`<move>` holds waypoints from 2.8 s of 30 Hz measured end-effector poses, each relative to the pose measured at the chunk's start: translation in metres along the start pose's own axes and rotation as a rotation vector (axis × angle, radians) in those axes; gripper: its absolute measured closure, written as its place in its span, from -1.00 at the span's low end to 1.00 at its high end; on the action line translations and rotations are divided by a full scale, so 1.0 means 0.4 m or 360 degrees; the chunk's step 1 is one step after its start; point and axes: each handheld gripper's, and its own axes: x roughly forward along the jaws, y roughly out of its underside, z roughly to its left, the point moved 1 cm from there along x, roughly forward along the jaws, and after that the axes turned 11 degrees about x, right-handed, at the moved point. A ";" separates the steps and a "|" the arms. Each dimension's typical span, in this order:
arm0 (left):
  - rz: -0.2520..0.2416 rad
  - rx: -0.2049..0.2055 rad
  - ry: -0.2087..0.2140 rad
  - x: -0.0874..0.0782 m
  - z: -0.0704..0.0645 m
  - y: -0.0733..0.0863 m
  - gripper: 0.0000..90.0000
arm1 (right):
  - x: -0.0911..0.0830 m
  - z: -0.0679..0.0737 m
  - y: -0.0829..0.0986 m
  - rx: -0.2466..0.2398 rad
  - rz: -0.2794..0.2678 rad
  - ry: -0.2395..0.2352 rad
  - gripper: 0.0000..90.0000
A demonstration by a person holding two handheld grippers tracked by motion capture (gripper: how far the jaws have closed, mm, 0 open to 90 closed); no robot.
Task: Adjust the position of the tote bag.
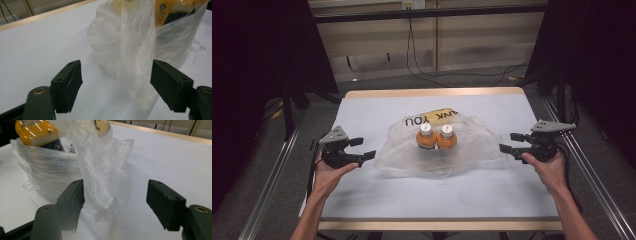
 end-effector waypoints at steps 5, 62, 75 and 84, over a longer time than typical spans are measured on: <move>-0.0047 0.0078 0.0054 0.001 -0.027 -0.025 -0.25 | -0.012 0.034 -0.028 -0.0055 -0.0045 -0.0049 -0.21; 0.0595 0.0544 0.0244 0.369 -0.112 -0.112 1.00 | 0.360 0.126 -0.071 -0.0458 0.0684 -0.0063 1.00; 0.0764 0.0610 0.0202 0.377 -0.092 -0.073 1.00 | 0.383 0.109 -0.041 -0.0494 0.0800 0.0079 1.00; 0.0819 0.0634 0.0136 0.358 -0.087 -0.061 1.00 | 0.368 0.095 -0.044 -0.0560 0.0840 0.0219 1.00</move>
